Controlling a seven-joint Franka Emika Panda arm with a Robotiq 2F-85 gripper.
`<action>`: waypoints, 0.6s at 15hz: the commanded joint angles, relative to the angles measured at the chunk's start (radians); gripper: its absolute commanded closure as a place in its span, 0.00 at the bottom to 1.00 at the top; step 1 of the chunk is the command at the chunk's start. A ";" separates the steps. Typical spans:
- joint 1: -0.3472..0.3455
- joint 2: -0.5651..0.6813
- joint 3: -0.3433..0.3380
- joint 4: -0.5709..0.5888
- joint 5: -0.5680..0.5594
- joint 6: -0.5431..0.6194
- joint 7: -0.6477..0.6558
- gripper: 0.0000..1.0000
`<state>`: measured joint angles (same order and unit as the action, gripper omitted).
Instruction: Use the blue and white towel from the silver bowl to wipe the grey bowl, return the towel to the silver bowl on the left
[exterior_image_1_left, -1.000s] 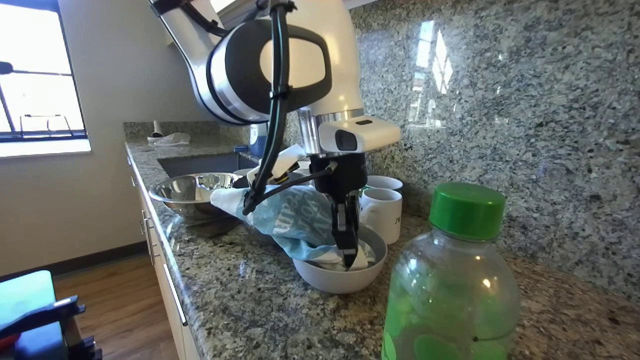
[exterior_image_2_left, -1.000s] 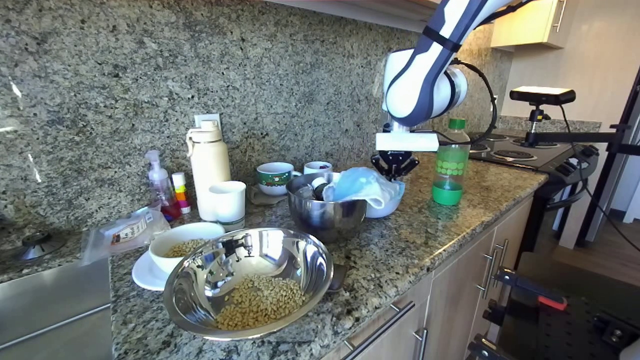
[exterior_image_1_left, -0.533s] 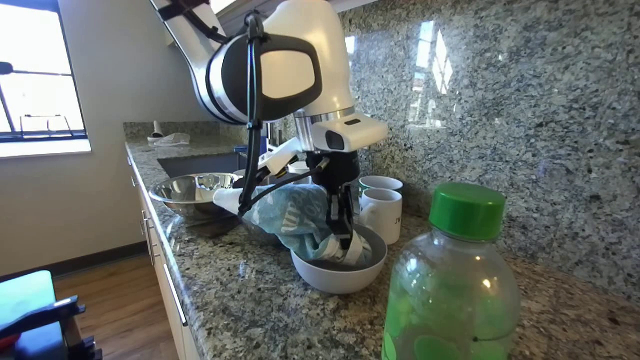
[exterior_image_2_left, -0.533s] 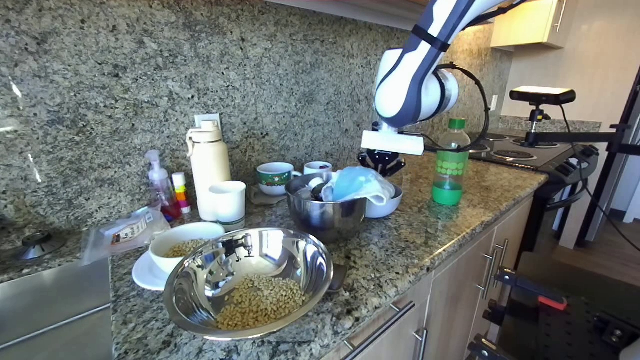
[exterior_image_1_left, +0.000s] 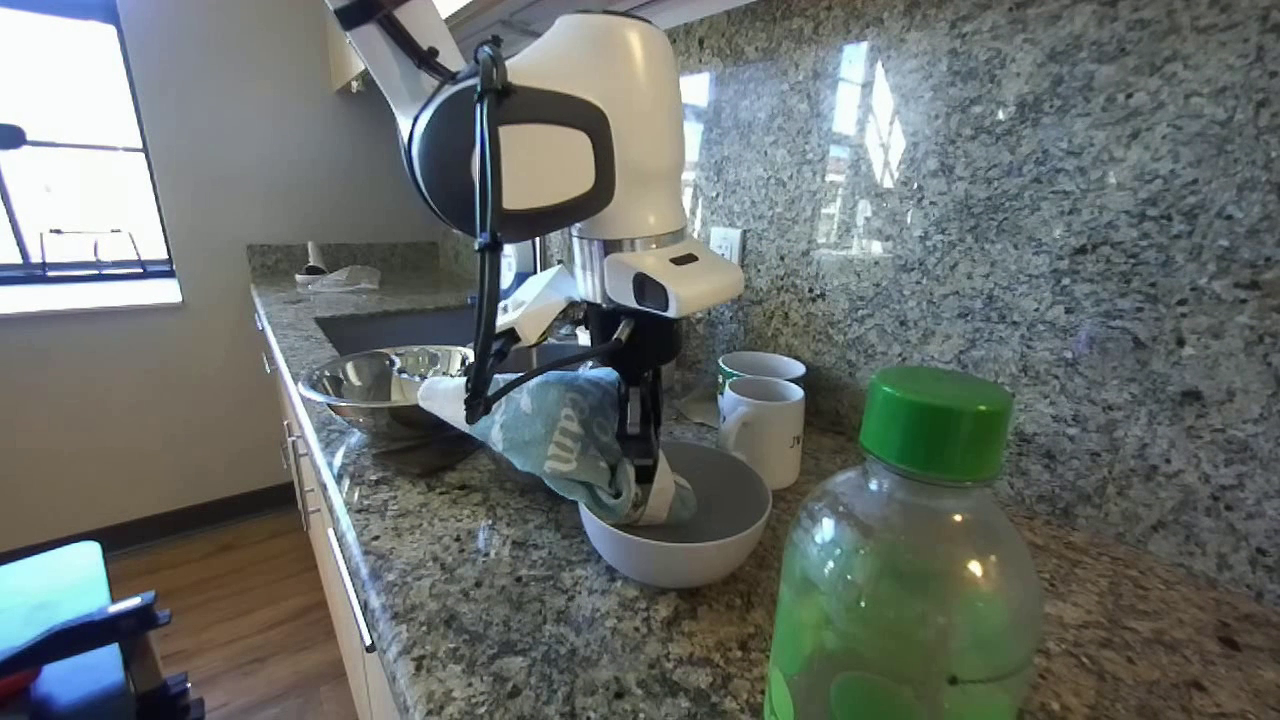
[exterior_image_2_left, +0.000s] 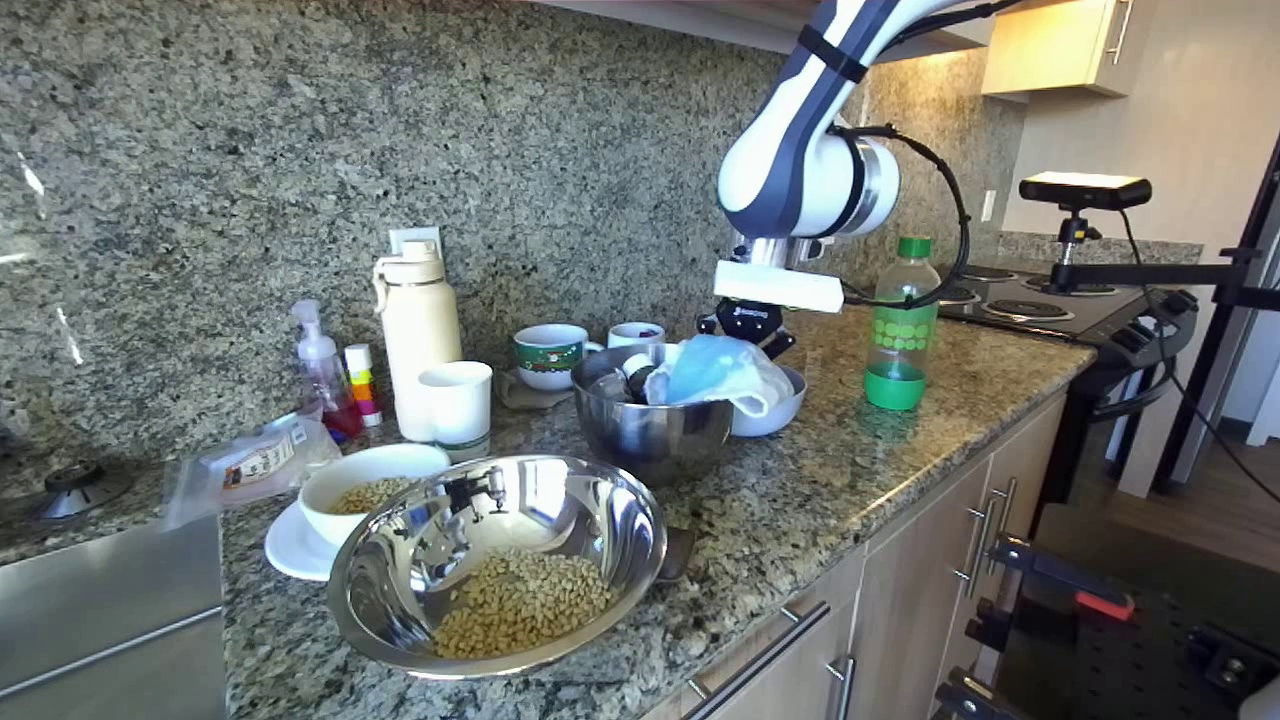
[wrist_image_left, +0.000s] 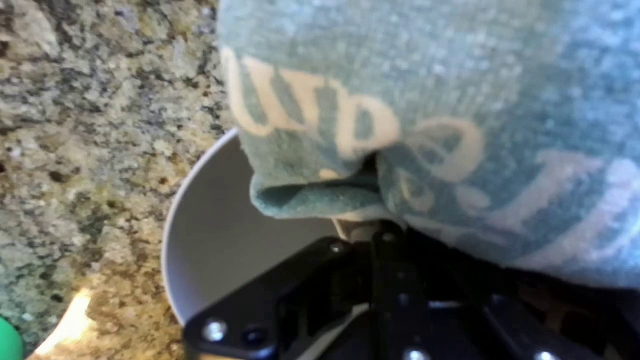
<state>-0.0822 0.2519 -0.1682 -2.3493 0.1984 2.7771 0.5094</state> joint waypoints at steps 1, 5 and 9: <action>0.015 -0.029 -0.054 -0.012 -0.088 -0.105 0.001 0.99; 0.052 -0.023 -0.147 -0.007 -0.285 -0.131 0.114 0.99; 0.083 -0.015 -0.220 0.004 -0.463 -0.071 0.304 0.99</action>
<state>-0.0285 0.2515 -0.3469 -2.3468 -0.1805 2.6849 0.7037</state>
